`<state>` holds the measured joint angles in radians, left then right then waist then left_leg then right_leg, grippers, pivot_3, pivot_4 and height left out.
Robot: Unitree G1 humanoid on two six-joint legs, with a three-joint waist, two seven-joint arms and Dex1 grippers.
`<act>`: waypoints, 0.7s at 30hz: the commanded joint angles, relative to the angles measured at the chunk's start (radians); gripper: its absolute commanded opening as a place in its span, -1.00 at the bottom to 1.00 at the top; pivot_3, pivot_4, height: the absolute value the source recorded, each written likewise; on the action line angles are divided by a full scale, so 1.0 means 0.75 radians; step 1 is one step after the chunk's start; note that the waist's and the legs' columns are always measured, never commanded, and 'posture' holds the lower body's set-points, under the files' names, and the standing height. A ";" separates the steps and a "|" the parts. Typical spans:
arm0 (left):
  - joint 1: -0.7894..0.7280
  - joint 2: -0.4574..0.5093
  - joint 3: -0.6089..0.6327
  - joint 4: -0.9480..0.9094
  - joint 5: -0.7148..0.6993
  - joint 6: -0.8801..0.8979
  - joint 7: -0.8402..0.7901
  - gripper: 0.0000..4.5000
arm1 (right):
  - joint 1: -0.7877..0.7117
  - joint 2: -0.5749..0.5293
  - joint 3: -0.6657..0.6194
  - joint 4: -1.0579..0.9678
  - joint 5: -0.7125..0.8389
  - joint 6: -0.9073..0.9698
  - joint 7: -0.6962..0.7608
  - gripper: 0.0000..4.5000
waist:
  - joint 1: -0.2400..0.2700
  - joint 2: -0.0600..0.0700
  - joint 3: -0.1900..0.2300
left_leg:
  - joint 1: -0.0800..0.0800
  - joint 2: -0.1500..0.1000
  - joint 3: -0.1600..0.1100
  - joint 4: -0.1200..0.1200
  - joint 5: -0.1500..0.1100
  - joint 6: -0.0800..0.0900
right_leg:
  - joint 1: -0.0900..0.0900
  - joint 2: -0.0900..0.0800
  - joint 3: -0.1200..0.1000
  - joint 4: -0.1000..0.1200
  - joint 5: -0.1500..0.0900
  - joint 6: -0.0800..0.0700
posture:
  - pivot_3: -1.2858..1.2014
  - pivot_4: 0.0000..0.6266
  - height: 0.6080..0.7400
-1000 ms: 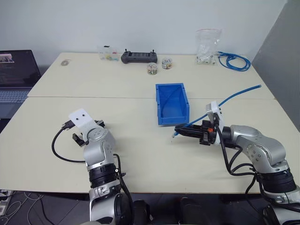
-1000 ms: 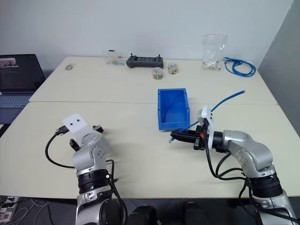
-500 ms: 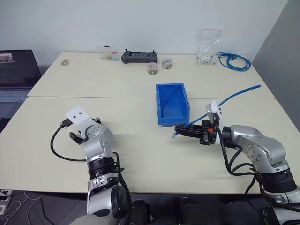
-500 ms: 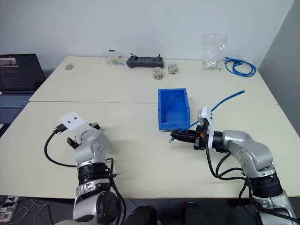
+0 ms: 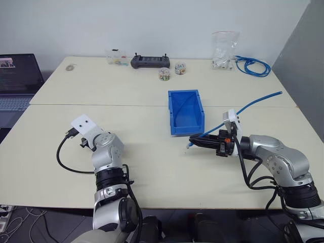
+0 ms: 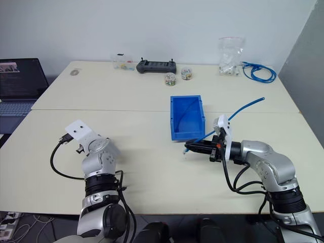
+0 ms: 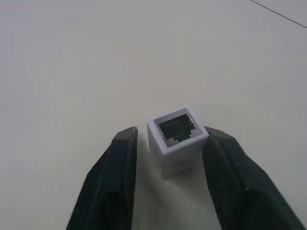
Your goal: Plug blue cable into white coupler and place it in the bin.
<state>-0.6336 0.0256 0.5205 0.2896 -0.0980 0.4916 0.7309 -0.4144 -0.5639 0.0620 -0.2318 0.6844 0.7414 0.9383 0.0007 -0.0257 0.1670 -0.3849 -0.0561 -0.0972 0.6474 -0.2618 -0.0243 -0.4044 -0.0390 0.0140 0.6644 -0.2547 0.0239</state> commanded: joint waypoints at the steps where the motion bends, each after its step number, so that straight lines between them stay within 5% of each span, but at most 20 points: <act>1: 0.004 0.029 0.005 -0.014 -0.001 -0.023 0.000 -0.51 | -0.026 -0.010 -0.021 -0.032 0.007 -0.011 0.014 -0.98 | 0.000 0.000 0.000 | 0.000 0.000 0.000 0.000 0.000 0.000 | 0.000 0.000 0.000 0.000 0.000 0.000 | 0.03 -0.52 1.00; 8: 0.153 0.111 -0.133 -0.185 -0.011 0.060 -0.279 -0.58 | -0.023 -0.010 -0.024 -0.034 0.002 -0.016 0.003 -0.98 | -0.004 0.000 0.000 | 0.001 0.000 0.001 0.000 0.000 0.000 | 0.000 0.000 0.000 0.000 0.000 0.000 | 0.03 -0.52 1.00; 17: 0.406 0.472 -0.551 -0.576 -0.279 0.449 -1.210 -0.58 | 0.091 -0.044 -0.062 -0.123 -0.006 -0.021 -0.042 -0.99 | 0.003 0.000 0.000 | 0.000 -0.001 -0.001 0.000 0.000 0.000 | 0.000 0.000 0.000 0.000 0.000 0.000 | 0.03 -0.52 1.00; 21: 0.373 0.764 -0.858 -0.664 -0.309 0.394 -1.733 -0.58 | 0.205 -0.064 -0.083 -0.229 0.001 -0.009 -0.098 -0.99 | -0.004 0.001 0.000 | -0.001 -0.001 -0.001 -0.001 0.000 0.000 | 0.000 0.000 0.000 -0.001 0.000 0.000 | 0.03 -0.52 1.00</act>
<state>-0.3270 0.5535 -0.0466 -0.1559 -0.3139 0.8182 -0.4044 -0.2745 -0.6026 0.0322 -0.3424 0.6802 0.7419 0.8829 -0.0021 -0.0250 0.1670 -0.3852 -0.0565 -0.0979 0.6463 -0.2617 -0.0245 -0.4046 -0.0394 0.0144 0.6637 -0.2550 0.0233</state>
